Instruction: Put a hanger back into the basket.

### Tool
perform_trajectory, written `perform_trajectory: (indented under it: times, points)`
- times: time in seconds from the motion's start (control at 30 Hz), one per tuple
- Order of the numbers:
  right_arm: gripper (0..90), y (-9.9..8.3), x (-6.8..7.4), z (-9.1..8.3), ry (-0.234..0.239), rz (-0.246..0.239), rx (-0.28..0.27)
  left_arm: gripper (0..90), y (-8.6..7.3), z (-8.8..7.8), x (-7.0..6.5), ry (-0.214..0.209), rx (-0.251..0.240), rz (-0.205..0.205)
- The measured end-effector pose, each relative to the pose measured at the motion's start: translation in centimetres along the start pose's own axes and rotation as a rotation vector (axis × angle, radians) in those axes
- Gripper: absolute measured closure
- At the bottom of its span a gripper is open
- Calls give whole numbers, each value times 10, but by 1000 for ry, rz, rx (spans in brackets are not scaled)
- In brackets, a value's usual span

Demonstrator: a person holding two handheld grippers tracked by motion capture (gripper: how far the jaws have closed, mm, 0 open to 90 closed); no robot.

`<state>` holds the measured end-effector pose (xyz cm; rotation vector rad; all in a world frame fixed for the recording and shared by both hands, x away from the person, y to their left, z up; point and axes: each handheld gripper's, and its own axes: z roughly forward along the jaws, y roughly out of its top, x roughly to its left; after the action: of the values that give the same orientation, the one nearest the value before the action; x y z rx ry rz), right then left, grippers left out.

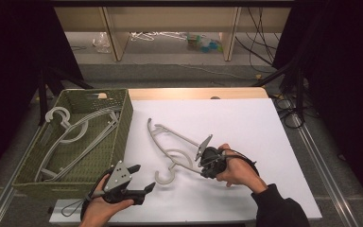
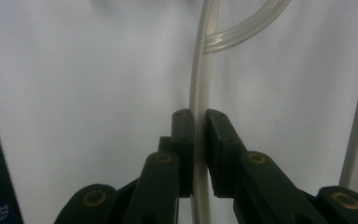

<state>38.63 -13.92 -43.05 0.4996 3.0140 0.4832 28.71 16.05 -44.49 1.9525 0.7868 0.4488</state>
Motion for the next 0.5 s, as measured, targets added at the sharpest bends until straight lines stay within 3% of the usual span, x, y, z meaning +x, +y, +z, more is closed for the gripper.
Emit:
perform_trajectory:
  times: [0.37,0.5]
  points:
    - [827,-24,16,-19,49,-75,-6,234,2,11,-5,-3,26,65]
    - [826,-27,18,-23,66,-94,-9,236,6,21,-5,18,50,129]
